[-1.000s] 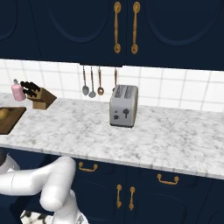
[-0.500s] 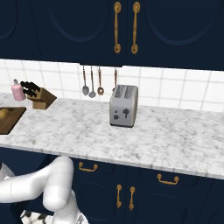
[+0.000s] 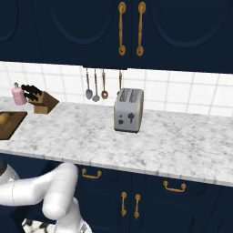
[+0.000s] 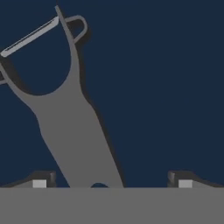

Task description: Place the appropriate cutting tool for cutting the potato skin on the cutting board.

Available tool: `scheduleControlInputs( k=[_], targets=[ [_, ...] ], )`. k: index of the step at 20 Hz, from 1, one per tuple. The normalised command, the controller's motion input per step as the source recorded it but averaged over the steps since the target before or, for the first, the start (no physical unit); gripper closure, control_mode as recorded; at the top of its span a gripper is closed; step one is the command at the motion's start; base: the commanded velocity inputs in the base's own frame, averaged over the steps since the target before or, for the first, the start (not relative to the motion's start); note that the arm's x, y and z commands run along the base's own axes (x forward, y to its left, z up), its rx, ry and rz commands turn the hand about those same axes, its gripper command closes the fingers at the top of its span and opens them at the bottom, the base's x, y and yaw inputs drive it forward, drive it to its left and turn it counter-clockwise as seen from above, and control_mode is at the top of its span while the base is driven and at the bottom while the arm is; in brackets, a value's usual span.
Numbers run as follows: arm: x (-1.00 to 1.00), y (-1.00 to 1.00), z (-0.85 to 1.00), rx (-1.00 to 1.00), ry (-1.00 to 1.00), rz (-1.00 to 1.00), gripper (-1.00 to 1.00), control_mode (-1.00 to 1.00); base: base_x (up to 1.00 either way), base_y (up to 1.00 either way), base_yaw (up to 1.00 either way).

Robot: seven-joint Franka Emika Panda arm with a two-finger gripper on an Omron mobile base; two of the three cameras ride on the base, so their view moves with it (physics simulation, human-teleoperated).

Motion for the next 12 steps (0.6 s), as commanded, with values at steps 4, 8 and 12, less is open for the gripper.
scheduleControlInputs(
  k=[4, 8, 12],
  targets=[
    [0.23, 0.58, 0.02, -0.44, 0.13, 0.0, -1.0, -1.0, 0.0, 0.0, 0.0],
    [0.15, 0.65, -0.11, -0.49, 0.28, 0.03, -1.0, -1.0, 0.0, 0.0, 0.0],
    [0.02, 0.68, -0.16, -0.43, 0.17, 0.09, 1.0, -1.0, 0.0, 0.0, 0.0]
  ],
)
